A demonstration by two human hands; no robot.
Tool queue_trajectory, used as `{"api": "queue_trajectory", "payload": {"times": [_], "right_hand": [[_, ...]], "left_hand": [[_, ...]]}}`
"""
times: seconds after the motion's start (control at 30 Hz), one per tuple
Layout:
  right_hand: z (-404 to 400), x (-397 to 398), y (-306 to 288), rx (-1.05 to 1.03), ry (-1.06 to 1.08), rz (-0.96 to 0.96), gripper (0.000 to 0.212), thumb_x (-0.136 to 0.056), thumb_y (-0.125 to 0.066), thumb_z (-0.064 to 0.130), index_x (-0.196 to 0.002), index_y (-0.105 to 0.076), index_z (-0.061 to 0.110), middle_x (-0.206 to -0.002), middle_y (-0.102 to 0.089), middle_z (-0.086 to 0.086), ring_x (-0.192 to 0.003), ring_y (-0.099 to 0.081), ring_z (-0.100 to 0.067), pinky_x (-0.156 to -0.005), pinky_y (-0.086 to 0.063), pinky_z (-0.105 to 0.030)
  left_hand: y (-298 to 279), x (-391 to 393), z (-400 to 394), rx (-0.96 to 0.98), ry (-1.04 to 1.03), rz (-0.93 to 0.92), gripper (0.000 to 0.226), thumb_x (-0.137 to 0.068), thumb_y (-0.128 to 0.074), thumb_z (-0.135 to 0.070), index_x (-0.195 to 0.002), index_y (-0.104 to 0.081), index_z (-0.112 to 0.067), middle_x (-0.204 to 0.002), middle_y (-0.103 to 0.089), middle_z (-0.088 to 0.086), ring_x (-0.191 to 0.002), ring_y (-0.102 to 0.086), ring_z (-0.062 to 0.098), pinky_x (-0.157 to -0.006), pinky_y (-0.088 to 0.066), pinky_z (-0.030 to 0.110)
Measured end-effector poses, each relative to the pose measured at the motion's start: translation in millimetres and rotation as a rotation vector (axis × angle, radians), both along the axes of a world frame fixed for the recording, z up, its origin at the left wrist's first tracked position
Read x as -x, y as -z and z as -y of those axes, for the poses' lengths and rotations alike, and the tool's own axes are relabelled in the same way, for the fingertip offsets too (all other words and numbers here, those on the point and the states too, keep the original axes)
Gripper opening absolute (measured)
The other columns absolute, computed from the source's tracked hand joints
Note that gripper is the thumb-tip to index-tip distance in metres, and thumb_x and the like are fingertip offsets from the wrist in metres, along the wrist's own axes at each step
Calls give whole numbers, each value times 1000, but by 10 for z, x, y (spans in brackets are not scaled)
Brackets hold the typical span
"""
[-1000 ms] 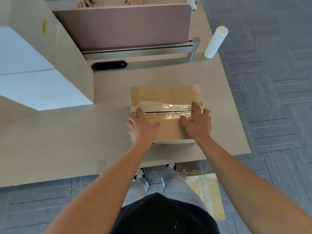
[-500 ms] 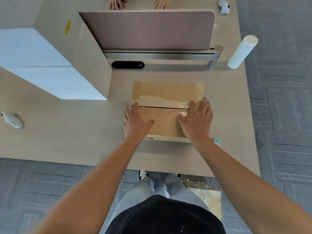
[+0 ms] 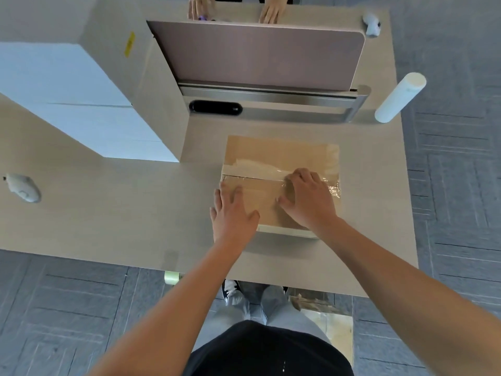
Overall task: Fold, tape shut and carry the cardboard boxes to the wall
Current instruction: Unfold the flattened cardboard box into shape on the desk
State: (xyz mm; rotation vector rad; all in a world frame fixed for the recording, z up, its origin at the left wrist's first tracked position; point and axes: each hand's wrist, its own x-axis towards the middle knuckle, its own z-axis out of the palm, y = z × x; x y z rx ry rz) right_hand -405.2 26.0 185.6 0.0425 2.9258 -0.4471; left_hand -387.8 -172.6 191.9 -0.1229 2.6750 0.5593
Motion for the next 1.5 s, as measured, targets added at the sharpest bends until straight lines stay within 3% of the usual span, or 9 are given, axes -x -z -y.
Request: {"api": "queue_trajectory", "payload": {"times": [0.2,0.53,0.77,0.9,1.03,1.13,1.23,1.4,1.5], "right_hand": [[-36,-2,-115,49,-8,4,54,-88,-69,51,-128,-63,15,-136,-54,-2,-128,-49,-28,-105,-44,-42],[-41,-162,-464,144,8,-55,32,-88,-72,39,-112,-62,20,-114,-58,1,-109,-57,-25,-96,-44,-40],[-37,-409,-767,187,40,-29,39,-103,-54,43,-137,-47,26,-116,-71,-1,-106,-66,-29,-89,-52,-43],[-121,-523,-820,137,128,-15,31,-109,-37,41,-132,-52,25,-85,-67,11,-82,-60,-23,-68,-40,-35],[-175,-514,-781,131,155,27,34,-107,-42,41,-134,-55,25,-104,-69,9,-98,-64,-21,-79,-48,-37],[-149,-497,-696,106,132,80,40,-107,-44,42,-142,-52,26,-129,-61,2,-113,-61,-24,-90,-51,-41],[-95,-495,-574,67,94,128,45,-106,-44,42,-149,-48,29,-138,-53,-2,-124,-55,-27,-92,-52,-43],[-31,-468,-331,11,74,175,47,-106,-43,40,-150,-47,26,-135,-51,-8,-123,-57,-31,-87,-51,-43],[-13,-438,-245,22,72,193,55,-107,-43,41,-159,-33,26,-136,-52,-10,-119,-60,-33,-84,-53,-44]], "left_hand": [[-239,99,-37,-56,20,-100,76,-99,-56,-43,-163,-22,-21,-173,0,11,-160,3,27,-127,-14,48],[-701,379,-131,-210,114,-224,60,-101,-54,-40,-154,-38,-15,-165,-27,7,-154,-18,25,-118,-35,49],[-903,253,-61,-126,183,-195,46,-105,-47,-42,-145,-52,-20,-139,-62,4,-127,-57,30,-105,-46,46],[-982,205,7,-38,173,-150,37,-106,-40,-43,-113,-66,-17,-103,-70,5,-96,-64,33,-87,-55,43],[-828,131,89,33,230,63,36,-101,-34,-37,-77,-51,-17,-86,-60,7,-81,-59,27,-86,-55,42],[-602,-58,170,28,291,204,33,-103,-37,-40,-82,-52,-19,-92,-60,6,-87,-60,27,-89,-55,44],[-412,-280,230,-21,293,253,31,-104,-40,-40,-106,-57,-14,-104,-62,8,-91,-62,27,-86,-57,44],[-323,-452,174,-31,257,136,37,-104,-44,-39,-129,-51,-13,-119,-56,7,-106,-57,27,-84,-53,42],[-296,-418,112,10,269,-4,41,-103,-46,-42,-134,-52,-16,-127,-56,6,-118,-52,26,-93,-50,43]]}}
